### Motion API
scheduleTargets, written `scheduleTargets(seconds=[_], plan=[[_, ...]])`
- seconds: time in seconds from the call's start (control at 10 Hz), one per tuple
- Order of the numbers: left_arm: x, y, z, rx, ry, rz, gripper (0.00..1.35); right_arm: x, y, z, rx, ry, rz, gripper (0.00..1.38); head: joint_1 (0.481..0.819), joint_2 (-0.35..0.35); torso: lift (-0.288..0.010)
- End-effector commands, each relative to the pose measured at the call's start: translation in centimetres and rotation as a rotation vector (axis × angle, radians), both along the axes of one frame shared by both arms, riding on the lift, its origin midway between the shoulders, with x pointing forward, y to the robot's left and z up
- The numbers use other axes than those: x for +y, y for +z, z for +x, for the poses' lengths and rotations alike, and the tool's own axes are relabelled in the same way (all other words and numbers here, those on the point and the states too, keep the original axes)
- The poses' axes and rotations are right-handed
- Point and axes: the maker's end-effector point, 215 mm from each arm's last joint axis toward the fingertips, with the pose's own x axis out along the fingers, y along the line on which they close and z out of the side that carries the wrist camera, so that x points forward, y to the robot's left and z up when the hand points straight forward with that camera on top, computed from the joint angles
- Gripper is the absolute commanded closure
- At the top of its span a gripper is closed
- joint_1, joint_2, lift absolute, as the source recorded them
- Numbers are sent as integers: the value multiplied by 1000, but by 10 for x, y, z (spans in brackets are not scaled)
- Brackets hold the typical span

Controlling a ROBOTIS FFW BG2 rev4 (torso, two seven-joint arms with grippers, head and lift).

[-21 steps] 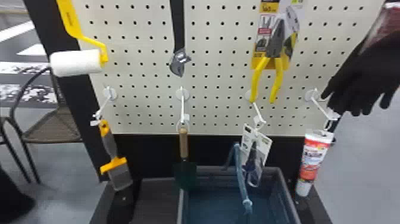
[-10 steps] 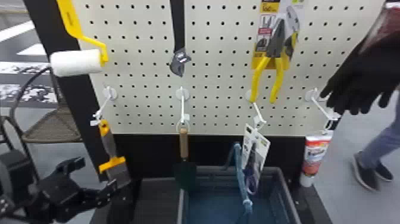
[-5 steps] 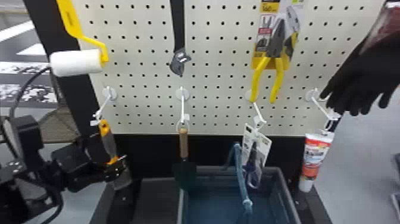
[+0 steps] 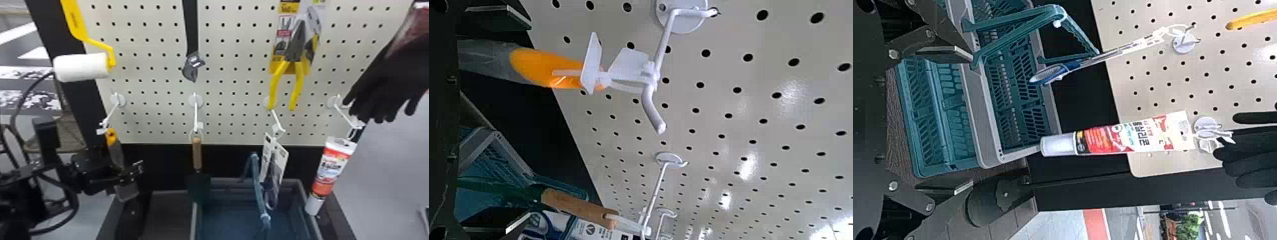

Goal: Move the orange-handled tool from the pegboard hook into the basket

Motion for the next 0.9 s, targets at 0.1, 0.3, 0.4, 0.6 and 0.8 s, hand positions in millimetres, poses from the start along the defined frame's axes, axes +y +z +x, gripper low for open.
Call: scheduleTargets(seconds=[0.1, 0.3, 0.4, 0.6, 0.8], plan=[[2, -5, 14, 15, -17, -2, -2, 2, -1, 0, 1, 5, 3, 394, 549, 0, -100], [4, 0, 15, 7, -27, 25, -2, 3, -3, 0, 5, 6, 7, 395, 549, 0, -100], [7, 2, 16, 5, -22, 27, -2, 3, -4, -1, 9, 7, 9, 395, 549, 0, -100], [12, 8, 16, -9, 0, 18, 216, 3, -4, -1, 8, 8, 9, 395, 549, 0, -100], [17, 11, 15, -16, 16, 15, 483, 4, -5, -1, 8, 11, 11, 395, 549, 0, -100]])
